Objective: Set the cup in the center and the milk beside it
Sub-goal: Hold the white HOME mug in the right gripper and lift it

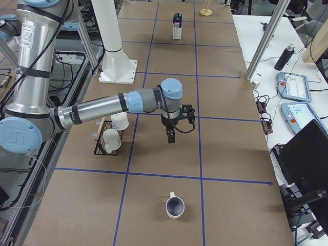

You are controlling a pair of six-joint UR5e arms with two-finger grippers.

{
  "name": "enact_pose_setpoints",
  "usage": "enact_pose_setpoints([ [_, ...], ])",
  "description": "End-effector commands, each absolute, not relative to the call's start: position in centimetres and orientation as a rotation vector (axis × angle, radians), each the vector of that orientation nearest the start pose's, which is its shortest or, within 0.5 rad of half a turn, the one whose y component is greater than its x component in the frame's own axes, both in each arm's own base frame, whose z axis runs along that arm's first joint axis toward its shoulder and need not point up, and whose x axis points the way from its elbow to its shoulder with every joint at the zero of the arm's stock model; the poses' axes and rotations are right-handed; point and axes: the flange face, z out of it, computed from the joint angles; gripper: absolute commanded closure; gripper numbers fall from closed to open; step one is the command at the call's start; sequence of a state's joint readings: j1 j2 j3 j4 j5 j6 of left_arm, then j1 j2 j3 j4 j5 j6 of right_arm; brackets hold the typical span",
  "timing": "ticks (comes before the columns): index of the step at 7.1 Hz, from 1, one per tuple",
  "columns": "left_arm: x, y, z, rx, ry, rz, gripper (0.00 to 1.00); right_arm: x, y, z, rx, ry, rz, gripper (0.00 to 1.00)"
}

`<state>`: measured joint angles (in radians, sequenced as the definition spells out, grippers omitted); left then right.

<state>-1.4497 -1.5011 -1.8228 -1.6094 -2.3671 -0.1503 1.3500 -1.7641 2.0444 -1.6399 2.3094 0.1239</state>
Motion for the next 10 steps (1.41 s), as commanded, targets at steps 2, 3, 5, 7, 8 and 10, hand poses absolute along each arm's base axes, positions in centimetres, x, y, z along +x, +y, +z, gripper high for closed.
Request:
enact_pose_setpoints([
  [2,-0.5,-47.3,56.1,0.101,0.814,0.060,0.00,-2.5,-41.3,52.3,0.071,-0.758,-0.168,0.00],
  [3,-0.6,-47.2,56.1,0.101,0.814,0.057,0.00,-2.4,-41.2,52.0,0.076,-0.762,-0.167,0.00],
  [5,-0.6,-47.3,55.9,0.106,0.814,0.061,0.00,-2.5,-41.2,52.0,0.075,-0.772,-0.174,0.00],
  [7,-0.5,-47.4,55.9,0.103,0.816,0.059,0.00,-2.3,-40.8,52.6,0.065,-0.765,-0.171,0.00],
  [8,-0.5,-47.3,55.8,0.098,0.817,0.046,0.00,-1.3,-40.5,53.1,0.063,-0.765,-0.149,0.00],
  [10,-0.5,-47.5,55.5,0.098,0.816,0.027,0.00,3.2,-40.2,59.2,0.065,-0.754,-0.196,0.00],
])
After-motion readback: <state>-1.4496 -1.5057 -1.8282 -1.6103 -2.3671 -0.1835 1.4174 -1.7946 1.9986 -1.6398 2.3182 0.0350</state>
